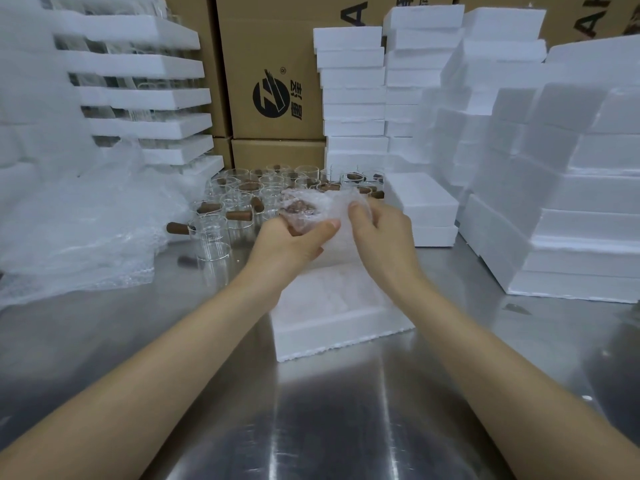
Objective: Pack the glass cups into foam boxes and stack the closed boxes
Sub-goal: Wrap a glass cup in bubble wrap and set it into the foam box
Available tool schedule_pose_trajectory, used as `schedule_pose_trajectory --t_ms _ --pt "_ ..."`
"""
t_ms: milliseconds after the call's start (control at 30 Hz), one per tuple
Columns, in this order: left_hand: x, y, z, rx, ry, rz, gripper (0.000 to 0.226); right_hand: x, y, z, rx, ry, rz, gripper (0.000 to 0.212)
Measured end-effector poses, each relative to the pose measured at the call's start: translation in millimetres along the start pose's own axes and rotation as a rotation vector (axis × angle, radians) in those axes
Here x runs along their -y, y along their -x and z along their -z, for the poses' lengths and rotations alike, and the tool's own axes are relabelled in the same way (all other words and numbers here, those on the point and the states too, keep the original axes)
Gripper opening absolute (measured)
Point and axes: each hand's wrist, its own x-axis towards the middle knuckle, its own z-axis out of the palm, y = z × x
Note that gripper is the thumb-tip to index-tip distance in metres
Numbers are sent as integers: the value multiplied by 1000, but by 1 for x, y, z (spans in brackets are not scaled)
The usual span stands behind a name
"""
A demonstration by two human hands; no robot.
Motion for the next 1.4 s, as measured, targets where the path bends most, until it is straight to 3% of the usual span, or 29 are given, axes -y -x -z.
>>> schedule_pose_trajectory --t_ms 167,233,367,567,700,867,1033,1167,1400 --pt "0 0 1 0 8 13 25 -2 -1 2 8 172 116 26" --pt "1 -1 1 -20 -42 -1 25 -2 -2 3 -9 189 101 40" --pt "5 0 -1 -33 -190 -88 35 -3 -3 3 -17 108 11 31" --pt "0 2 1 -38 -242 -170 13 -1 0 0 5 24 -9 8" --pt "-1 -2 7 -104 -315 -165 41 4 4 -2 108 -37 120 44" --pt "1 2 7 -58 -545 -276 41 2 2 -6 97 47 247 8" --pt "0 1 10 -122 -725 -414 46 -1 2 -4 93 142 250 20" --pt "0 2 13 -246 -671 -462 15 1 7 -7 129 268 352 4" --pt "-3 4 12 -257 -602 -464 10 3 11 -10 95 187 329 17"
